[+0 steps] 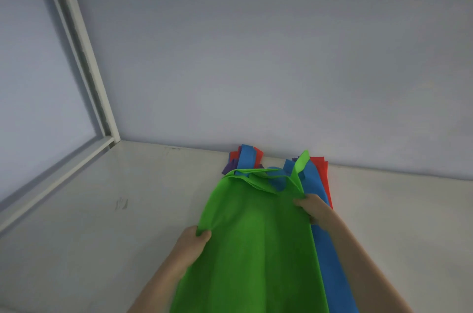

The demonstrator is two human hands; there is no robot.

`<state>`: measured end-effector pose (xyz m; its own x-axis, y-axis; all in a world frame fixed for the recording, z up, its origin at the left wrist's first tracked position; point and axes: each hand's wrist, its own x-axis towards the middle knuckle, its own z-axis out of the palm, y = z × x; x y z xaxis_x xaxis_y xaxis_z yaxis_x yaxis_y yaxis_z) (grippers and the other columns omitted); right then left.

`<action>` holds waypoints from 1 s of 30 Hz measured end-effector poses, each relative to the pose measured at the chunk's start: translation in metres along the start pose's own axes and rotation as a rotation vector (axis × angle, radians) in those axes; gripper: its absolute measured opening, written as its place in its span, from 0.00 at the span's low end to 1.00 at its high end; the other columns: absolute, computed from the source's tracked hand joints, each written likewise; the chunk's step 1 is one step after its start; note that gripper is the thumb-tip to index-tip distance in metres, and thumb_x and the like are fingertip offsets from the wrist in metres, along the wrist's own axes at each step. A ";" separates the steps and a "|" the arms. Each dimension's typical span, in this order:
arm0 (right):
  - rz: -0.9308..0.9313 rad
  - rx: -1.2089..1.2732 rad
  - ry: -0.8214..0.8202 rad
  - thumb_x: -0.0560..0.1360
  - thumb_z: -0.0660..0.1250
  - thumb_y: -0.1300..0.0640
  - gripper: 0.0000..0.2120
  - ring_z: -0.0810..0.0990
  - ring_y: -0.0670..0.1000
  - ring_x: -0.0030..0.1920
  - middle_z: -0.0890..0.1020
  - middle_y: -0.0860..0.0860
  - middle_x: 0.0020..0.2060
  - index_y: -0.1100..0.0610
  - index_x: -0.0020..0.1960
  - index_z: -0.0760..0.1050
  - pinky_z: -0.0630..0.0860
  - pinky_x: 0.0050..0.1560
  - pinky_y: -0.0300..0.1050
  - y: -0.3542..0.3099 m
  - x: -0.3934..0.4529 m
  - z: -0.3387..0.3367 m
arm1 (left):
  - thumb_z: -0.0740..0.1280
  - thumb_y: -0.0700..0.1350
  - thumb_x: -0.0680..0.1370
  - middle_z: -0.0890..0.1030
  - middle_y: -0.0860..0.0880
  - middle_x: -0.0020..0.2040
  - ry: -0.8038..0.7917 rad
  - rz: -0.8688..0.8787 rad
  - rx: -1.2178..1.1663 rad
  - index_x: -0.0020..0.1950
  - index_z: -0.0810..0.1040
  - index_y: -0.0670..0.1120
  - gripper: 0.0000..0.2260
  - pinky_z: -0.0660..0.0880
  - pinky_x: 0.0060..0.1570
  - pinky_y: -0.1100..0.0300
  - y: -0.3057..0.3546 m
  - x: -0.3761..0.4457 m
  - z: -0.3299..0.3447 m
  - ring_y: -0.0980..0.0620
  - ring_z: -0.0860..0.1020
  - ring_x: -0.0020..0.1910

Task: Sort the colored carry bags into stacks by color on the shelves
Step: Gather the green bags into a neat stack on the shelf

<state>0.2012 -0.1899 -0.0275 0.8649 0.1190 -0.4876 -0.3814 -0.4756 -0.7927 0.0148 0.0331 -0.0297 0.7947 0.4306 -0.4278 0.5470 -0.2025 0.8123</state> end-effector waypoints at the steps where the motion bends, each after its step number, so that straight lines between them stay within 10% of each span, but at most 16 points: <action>1: 0.018 0.021 -0.043 0.75 0.61 0.67 0.03 0.79 0.54 0.32 0.79 0.59 0.36 0.66 0.47 0.74 0.80 0.40 0.48 -0.001 -0.005 0.002 | 0.59 0.40 0.80 0.80 0.44 0.49 -0.016 0.007 -0.006 0.56 0.76 0.40 0.09 0.75 0.50 0.58 0.000 0.001 -0.003 0.47 0.79 0.49; 9: 0.016 0.026 -0.129 0.75 0.53 0.74 0.14 0.80 0.56 0.38 0.79 0.63 0.48 0.67 0.55 0.73 0.82 0.42 0.51 -0.022 -0.027 0.049 | 0.59 0.38 0.78 0.79 0.48 0.39 -0.098 0.059 0.005 0.44 0.75 0.45 0.07 0.74 0.35 0.63 -0.012 0.017 -0.058 0.52 0.78 0.36; 15: -0.097 0.098 -0.099 0.72 0.50 0.77 0.19 0.76 0.53 0.31 0.77 0.58 0.34 0.73 0.59 0.71 0.75 0.38 0.46 -0.076 -0.027 0.141 | 0.60 0.36 0.78 0.80 0.48 0.39 -0.095 0.103 0.028 0.48 0.76 0.42 0.06 0.75 0.40 0.61 -0.032 0.037 -0.160 0.51 0.78 0.36; 22: -0.315 0.391 -0.213 0.75 0.53 0.74 0.14 0.81 0.46 0.23 0.82 0.54 0.29 0.60 0.43 0.73 0.78 0.27 0.37 -0.201 -0.044 0.235 | 0.64 0.37 0.78 0.82 0.44 0.41 0.111 0.240 -0.301 0.43 0.79 0.46 0.07 0.76 0.49 0.54 -0.022 0.046 -0.322 0.47 0.80 0.40; 30: -0.022 -0.012 -0.071 0.73 0.59 0.73 0.14 0.75 0.55 0.36 0.74 0.62 0.35 0.76 0.57 0.71 0.70 0.37 0.47 -0.132 0.005 0.339 | 0.65 0.35 0.76 0.77 0.42 0.36 0.139 -0.100 0.051 0.36 0.78 0.39 0.08 0.75 0.36 0.63 -0.114 0.089 -0.332 0.51 0.74 0.31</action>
<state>0.1447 0.1686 -0.0494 0.8476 0.1913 -0.4950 -0.3580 -0.4825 -0.7994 -0.0641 0.3864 -0.0285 0.6937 0.5672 -0.4439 0.6371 -0.1958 0.7455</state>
